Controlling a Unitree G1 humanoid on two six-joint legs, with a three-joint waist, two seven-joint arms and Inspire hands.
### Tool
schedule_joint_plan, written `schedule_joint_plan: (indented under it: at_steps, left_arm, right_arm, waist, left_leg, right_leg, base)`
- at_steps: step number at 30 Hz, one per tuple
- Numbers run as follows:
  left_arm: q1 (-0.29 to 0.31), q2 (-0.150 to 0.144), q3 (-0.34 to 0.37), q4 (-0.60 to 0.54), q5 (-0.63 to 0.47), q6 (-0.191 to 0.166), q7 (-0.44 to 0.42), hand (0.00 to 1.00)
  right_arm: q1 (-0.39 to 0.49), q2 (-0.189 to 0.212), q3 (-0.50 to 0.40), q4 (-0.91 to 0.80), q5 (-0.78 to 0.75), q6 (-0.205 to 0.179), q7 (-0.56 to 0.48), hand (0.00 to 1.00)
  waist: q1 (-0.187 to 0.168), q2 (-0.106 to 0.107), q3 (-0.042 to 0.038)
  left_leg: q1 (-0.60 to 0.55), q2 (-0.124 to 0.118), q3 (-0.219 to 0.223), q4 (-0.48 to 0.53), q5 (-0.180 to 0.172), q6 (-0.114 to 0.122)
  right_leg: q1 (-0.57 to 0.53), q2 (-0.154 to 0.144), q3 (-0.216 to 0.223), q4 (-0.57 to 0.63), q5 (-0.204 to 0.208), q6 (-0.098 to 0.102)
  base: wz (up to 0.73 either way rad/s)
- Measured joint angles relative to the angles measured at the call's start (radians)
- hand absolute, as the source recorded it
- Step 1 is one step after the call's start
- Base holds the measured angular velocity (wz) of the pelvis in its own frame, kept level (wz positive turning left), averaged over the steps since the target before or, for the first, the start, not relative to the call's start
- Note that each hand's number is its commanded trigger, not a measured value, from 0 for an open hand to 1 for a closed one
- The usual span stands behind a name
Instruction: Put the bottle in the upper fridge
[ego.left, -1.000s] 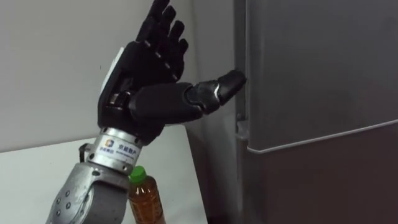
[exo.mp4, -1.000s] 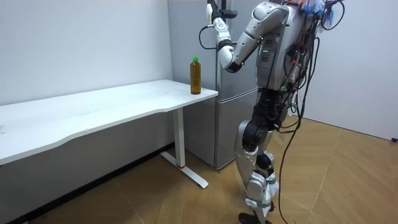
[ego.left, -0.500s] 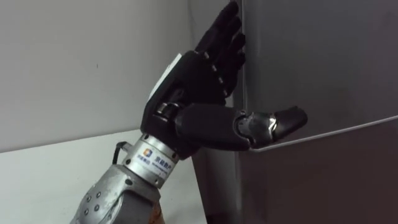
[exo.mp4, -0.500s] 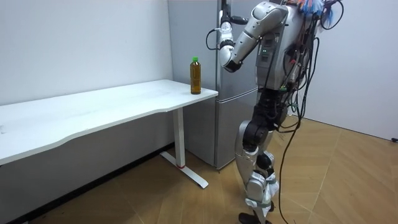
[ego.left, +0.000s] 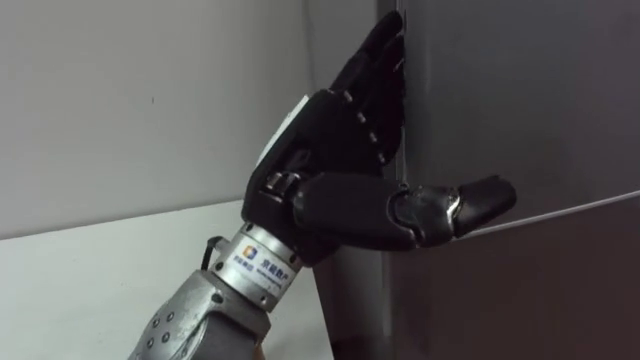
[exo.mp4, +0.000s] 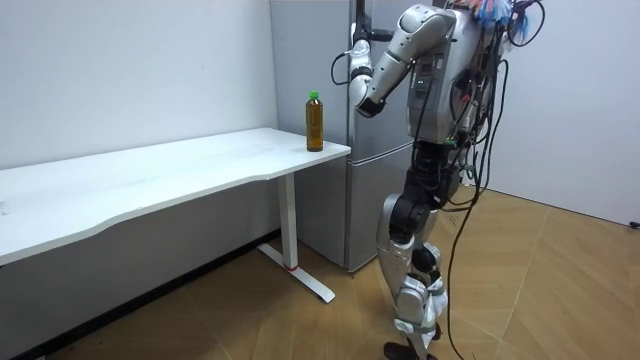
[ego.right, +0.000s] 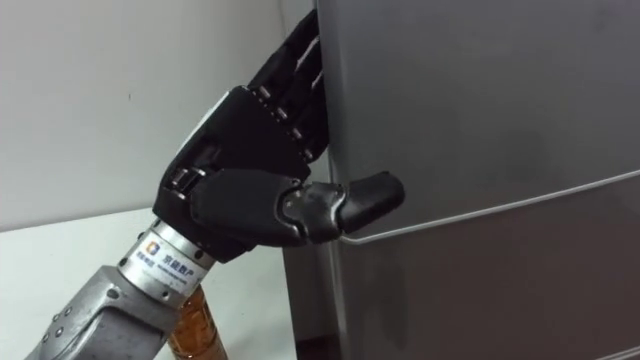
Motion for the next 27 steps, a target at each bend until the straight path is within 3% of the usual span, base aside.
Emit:
schedule_joint_plan:
  at_steps: [2, 3, 5, 13, 18, 23, 24, 25, 27]
  left_arm:
    - [0.000, -0.001, -0.016, 0.015, 0.001, 0.001, -0.002, 0.72]
    - [0.000, -0.003, -0.018, 0.019, 0.001, 0.001, -0.002, 0.87]
    - [0.000, -0.006, -0.027, 0.023, 0.001, 0.001, -0.002, 0.98]
    - [0.001, -0.023, -0.047, 0.025, -0.028, 0.001, -0.027, 1.00]
    - [-0.004, -0.050, -0.071, 0.029, -0.032, 0.001, -0.034, 1.00]
    - [-0.003, -0.051, -0.089, 0.034, -0.046, 0.004, -0.067, 1.00]
    - [-0.003, -0.052, -0.091, 0.034, -0.046, 0.004, -0.072, 1.00]
    - [-0.003, -0.054, -0.091, 0.035, -0.045, 0.005, -0.078, 0.79]
    - [-0.003, -0.057, -0.091, 0.041, -0.045, 0.005, -0.085, 0.55]
  right_arm:
    - [-0.005, 0.000, 0.000, 0.005, 0.004, 0.000, 0.008, 0.00]
    - [-0.006, 0.000, 0.000, 0.006, 0.004, 0.000, 0.009, 0.00]
    - [-0.008, -0.002, 0.004, 0.007, 0.005, 0.000, 0.011, 0.00]
    - [-0.008, -0.014, 0.039, 0.007, 0.026, 0.000, 0.021, 0.00]
    - [-0.009, -0.014, 0.039, 0.007, 0.028, -0.001, 0.027, 0.00]
    - [-0.009, -0.020, 0.039, 0.007, 0.028, -0.002, 0.029, 0.00]
    - [-0.009, -0.020, 0.039, 0.007, 0.028, -0.002, 0.029, 0.00]
    - [-0.009, -0.020, 0.039, 0.007, 0.027, -0.002, 0.029, 0.00]
    - [-0.009, -0.021, 0.039, 0.007, 0.027, -0.002, 0.029, 0.00]
  waist:
    - [0.000, -0.001, 0.0013]
    - [0.000, -0.001, 0.0015]
    - [0.000, -0.001, 0.0014]
    - [0.001, -0.001, 0.0003]
    - [-0.002, 0.001, -0.0006]
    - [-0.003, 0.008, 0.0004]
    - [-0.002, 0.009, 0.0005]
    - [-0.003, 0.009, 0.0006]
    - [-0.003, 0.009, 0.0006]
  left_leg:
    - [-0.003, 0.000, 0.000, -0.002, 0.000, 0.000]
    - [-0.005, 0.000, 0.000, -0.003, 0.000, 0.000]
    - [-0.010, 0.000, 0.000, -0.003, 0.000, 0.000]
    - [-0.022, 0.000, 0.002, 0.002, 0.000, 0.000]
    - [-0.020, 0.000, 0.010, 0.002, 0.000, 0.000]
    - [-0.016, 0.001, 0.011, 0.001, 0.000, 0.000]
    - [-0.016, 0.001, 0.011, 0.000, 0.000, 0.000]
    - [-0.014, 0.001, 0.011, 0.000, 0.000, 0.000]
    - [-0.013, 0.001, 0.011, 0.001, 0.000, 0.000]
  right_leg:
    - [-0.001, 0.000, -0.005, -0.001, 0.000, 0.000]
    - [-0.001, -0.001, -0.006, -0.001, 0.000, 0.001]
    - [-0.004, -0.002, -0.011, -0.001, 0.000, 0.001]
    - [-0.011, -0.007, -0.024, 0.001, 0.001, 0.002]
    - [-0.011, -0.008, -0.022, 0.000, 0.002, 0.003]
    - [-0.005, -0.007, -0.022, 0.000, 0.002, 0.003]
    - [-0.004, -0.007, -0.022, 0.000, 0.002, 0.003]
    - [-0.003, -0.008, -0.023, 0.000, 0.002, 0.003]
    - [-0.001, -0.008, -0.023, 0.001, 0.002, 0.003]
  base:
    - [0.05]
    - [0.07]
    - [0.07]
    - [0.06]
    - [-0.01]
    - [0.00]
    - [0.00]
    - [0.00]
    - [0.00]
